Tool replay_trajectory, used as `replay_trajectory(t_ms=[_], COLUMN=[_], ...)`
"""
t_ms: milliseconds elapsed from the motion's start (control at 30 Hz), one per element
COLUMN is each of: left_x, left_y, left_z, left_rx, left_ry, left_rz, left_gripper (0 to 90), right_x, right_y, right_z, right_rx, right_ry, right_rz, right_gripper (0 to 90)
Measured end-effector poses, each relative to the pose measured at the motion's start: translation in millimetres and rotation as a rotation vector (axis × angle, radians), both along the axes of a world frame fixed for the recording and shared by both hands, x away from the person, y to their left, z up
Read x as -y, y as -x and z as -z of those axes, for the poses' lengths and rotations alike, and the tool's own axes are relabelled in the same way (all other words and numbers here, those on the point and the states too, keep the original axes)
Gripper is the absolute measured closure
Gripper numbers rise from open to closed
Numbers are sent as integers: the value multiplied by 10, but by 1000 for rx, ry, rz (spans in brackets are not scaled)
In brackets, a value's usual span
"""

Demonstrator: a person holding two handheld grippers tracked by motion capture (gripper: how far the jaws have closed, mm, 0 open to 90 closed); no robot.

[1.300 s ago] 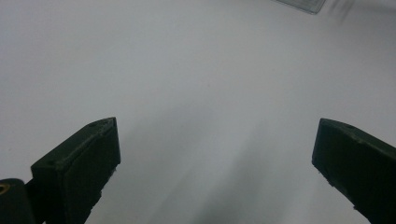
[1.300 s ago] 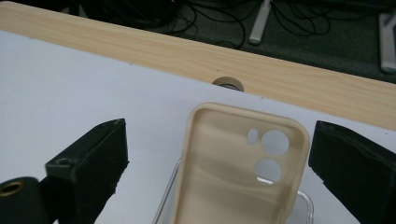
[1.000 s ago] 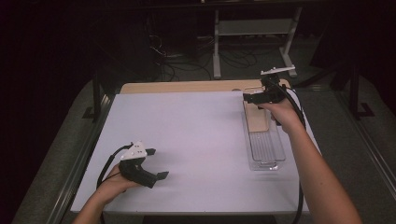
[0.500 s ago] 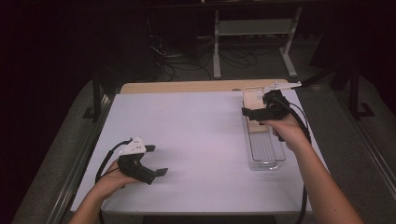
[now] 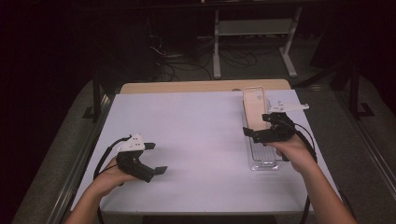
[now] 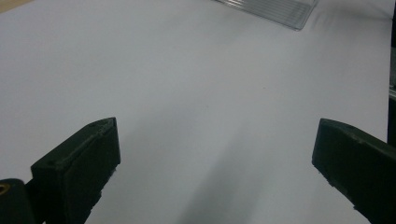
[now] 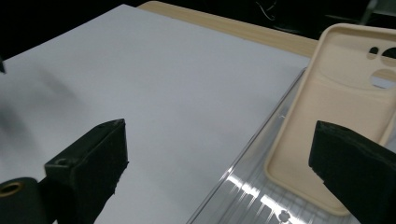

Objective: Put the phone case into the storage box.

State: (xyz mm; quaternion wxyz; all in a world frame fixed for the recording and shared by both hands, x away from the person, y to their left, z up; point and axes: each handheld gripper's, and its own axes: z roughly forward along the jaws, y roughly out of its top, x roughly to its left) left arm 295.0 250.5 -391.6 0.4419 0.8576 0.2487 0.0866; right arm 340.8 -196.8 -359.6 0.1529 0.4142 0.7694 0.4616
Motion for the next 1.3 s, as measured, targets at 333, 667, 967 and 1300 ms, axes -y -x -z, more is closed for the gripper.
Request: replay_trajectory(t_ms=[333, 667, 967, 1300], left_x=[18, -14, -48, -51], left_y=[-58, -24, -10, -11], left_z=[-75, -84, -112, -117], left_rx=[3, 4, 8, 9], left_ry=[1, 8, 20, 21], left_rz=[12, 12, 11, 24], left_gripper=[7, 7, 8, 8], right_x=[27, 77, 106, 137], right_y=[272, 488, 611, 662], right_z=[126, 241, 346, 413], right_rx=[24, 35, 25, 8], right_ry=[-11, -29, -39, -32], right_rz=[-57, -90, -97, -99], right_gripper=[37, 37, 37, 38])
